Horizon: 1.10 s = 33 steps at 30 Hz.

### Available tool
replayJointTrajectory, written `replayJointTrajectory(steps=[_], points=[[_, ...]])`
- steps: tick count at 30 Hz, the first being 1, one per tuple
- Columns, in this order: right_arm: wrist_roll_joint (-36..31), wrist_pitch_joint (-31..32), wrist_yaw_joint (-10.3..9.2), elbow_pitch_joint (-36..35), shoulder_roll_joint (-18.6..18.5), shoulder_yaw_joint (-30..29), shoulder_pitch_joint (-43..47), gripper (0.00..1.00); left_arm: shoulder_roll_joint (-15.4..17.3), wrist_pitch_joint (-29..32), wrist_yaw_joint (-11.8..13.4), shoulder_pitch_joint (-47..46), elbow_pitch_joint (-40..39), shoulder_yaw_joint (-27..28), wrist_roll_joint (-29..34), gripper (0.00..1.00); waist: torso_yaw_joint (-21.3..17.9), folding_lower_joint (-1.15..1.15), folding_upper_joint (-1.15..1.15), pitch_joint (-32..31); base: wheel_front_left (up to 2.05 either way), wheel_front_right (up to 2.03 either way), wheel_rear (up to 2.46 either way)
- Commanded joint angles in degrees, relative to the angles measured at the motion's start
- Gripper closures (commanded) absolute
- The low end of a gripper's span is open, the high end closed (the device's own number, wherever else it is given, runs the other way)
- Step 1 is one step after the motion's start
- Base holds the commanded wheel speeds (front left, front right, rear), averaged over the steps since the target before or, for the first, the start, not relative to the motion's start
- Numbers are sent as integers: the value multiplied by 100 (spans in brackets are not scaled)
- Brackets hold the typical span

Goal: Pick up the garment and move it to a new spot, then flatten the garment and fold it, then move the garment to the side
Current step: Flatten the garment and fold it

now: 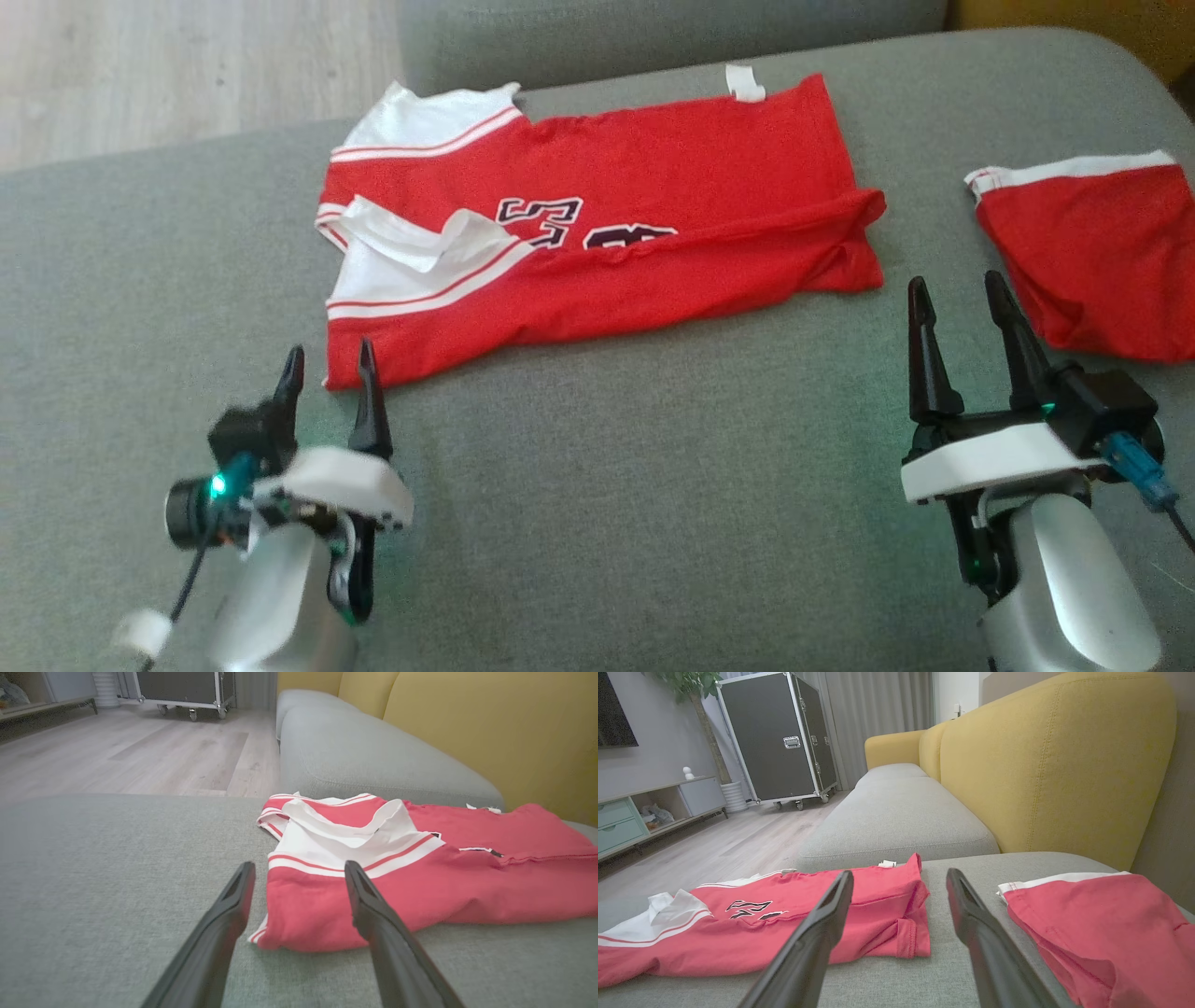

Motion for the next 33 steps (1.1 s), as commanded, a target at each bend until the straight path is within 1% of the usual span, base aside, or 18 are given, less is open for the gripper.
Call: replayJointTrajectory(steps=[1,5,10,12,14,15,16,17,20,24,29,30,31,33], points=[[36,-52,20,-208,12,134,-209,0,49,42,65,-383,25,233,-37,0,-56,-1,0,138,0,0,0],[73,-52,20,-249,12,160,-259,0,83,349,79,-750,629,272,-133,0,-136,-1,0,321,0,0,0],[135,-52,20,-296,12,195,-316,0,203,640,285,-1044,1248,364,-188,0,-224,-1,0,454,0,0,0],[259,-52,20,-278,12,183,-317,0,198,872,266,-1104,1484,332,-215,0,-244,-1,0,475,0,0,0],[571,-52,20,-222,12,146,-337,0,190,1194,179,-1137,1716,261,-236,0,-255,-1,0,487,0,0,0],[607,-52,20,-213,12,137,-361,0,188,1304,132,-1156,1794,234,-248,20,-259,-1,0,491,0,0,0],[616,-52,20,-201,12,132,-383,0,188,1386,90,-1170,1854,206,-252,78,-260,-1,0,491,0,0,0],[621,-52,20,-189,12,128,-404,0,192,1435,48,-1179,1896,175,-249,100,-260,-1,0,487,0,0,0],[604,-52,20,-137,12,107,-453,0,207,1337,-11,-1207,1891,150,-265,100,-231,-1,0,457,0,0,0],[686,-52,20,101,12,70,-522,0,212,852,-50,-1261,1698,187,-317,100,-145,-1,0,382,0,0,0],[439,2,20,768,12,-140,-834,0,180,111,-204,-1361,1272,140,-327,100,12,-1,0,320,0,0,0],[397,68,20,925,12,-193,-929,0,175,8,-236,-1374,1169,129,-322,100,41,-1,0,311,0,0,0],[397,68,20,925,12,-193,-929,0,175,8,-236,-1374,1169,129,-322,100,41,-1,0,311,0,0,0],[263,250,20,1254,12,-269,-1133,0,163,-124,-294,-1383,948,95,-301,100,99,-1,0,310,0,0,0]])
